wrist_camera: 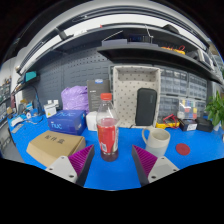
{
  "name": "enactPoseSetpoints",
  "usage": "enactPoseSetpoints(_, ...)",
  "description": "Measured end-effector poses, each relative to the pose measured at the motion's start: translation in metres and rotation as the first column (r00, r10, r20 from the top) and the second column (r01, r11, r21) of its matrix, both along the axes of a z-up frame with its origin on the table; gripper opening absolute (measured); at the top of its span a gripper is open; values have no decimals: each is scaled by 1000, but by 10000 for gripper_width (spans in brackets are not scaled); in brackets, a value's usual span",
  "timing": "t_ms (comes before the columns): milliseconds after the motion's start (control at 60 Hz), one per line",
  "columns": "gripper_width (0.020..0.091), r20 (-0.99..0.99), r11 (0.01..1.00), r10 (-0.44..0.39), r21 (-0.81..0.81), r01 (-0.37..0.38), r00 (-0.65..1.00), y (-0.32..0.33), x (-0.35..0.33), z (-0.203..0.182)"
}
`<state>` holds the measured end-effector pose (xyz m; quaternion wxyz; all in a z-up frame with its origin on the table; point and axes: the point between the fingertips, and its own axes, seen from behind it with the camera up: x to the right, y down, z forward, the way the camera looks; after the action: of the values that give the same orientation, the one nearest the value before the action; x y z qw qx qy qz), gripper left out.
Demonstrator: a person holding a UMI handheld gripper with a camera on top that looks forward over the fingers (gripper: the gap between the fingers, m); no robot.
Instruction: Pour water
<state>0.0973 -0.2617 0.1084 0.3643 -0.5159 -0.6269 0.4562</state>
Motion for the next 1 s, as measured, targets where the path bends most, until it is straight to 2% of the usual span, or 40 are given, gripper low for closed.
enactPoseSetpoints(433, 762, -7, 997, -71, 11, 71, 997, -48, -109, -19)
enactPoseSetpoints(467, 761, -19, 996, -89, 7, 89, 996, -82, -114, -25)
enactPoseSetpoints(500, 750, -25, 995, -95, 4, 95, 995, -89, -120, -27)
enactPoseSetpoints(600, 677, -37, 994, -106, 7, 106, 994, -89, -131, -35)
enactPoseSetpoints(617, 650, -43, 993, -114, 15, 115, 993, -86, -133, -36)
enactPoseSetpoints(650, 536, -53, 989, -141, 34, 143, 989, -78, -134, -37)
enactPoseSetpoints(667, 524, -62, 989, -141, 38, 144, 988, -78, -134, -36)
enactPoseSetpoints(883, 404, -99, 994, -108, 18, 111, 989, -80, -136, -36)
enactPoseSetpoints(1000, 402, -106, 994, -105, 5, 106, 989, -81, -135, -35)
